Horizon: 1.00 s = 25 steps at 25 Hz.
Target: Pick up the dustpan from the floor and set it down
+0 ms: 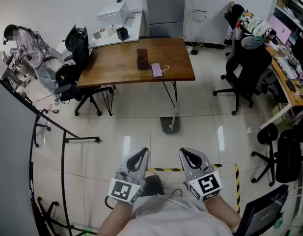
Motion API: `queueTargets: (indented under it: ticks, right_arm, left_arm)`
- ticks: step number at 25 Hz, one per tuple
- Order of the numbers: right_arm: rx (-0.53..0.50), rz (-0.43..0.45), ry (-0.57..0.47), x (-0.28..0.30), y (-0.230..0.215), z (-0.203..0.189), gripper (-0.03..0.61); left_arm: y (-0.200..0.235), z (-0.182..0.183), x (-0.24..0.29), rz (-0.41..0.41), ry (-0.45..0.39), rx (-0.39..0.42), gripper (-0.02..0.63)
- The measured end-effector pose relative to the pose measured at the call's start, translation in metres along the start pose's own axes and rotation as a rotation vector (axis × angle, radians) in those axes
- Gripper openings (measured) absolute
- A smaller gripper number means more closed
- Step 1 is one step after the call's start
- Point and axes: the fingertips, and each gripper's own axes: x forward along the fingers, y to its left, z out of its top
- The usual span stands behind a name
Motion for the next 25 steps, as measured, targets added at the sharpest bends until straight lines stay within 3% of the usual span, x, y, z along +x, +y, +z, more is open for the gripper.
queueTargets:
  ticks: [6, 11, 15, 19, 20, 21, 25]
  right_arm:
    - [0.019, -0.036, 0.018, 0.068, -0.032, -0.002, 0.002]
    - [0.043, -0.084, 0.076, 0.150, -0.070, 0.003, 0.003]
    - [0.078, -0.178, 0.105, 0.206, -0.116, 0.015, 0.003]
    - [0.134, -0.233, 0.215, 0.242, -0.152, -0.007, 0.010]
    - [0.156, -0.220, 0.264, 0.249, -0.157, -0.018, 0.101]
    - [0.173, -0.207, 0.311, 0.255, -0.161, -0.030, 0.149]
    - [0.200, -0.199, 0.465, 0.282, -0.187, -0.074, 0.242]
  left_arm:
    - [0.069, -0.018, 0.041, 0.024, 0.008, -0.018, 0.015]
    - [0.143, -0.020, 0.098, -0.011, 0.009, -0.021, 0.015]
    - [0.200, -0.014, 0.144, -0.038, 0.021, -0.035, 0.015]
    - [0.236, -0.021, 0.183, -0.053, 0.060, -0.051, 0.015]
    - [0.240, -0.025, 0.190, -0.054, 0.070, -0.065, 0.015]
    - [0.243, -0.028, 0.197, -0.055, 0.079, -0.075, 0.015]
    - [0.251, -0.043, 0.227, -0.055, 0.122, -0.090, 0.015]
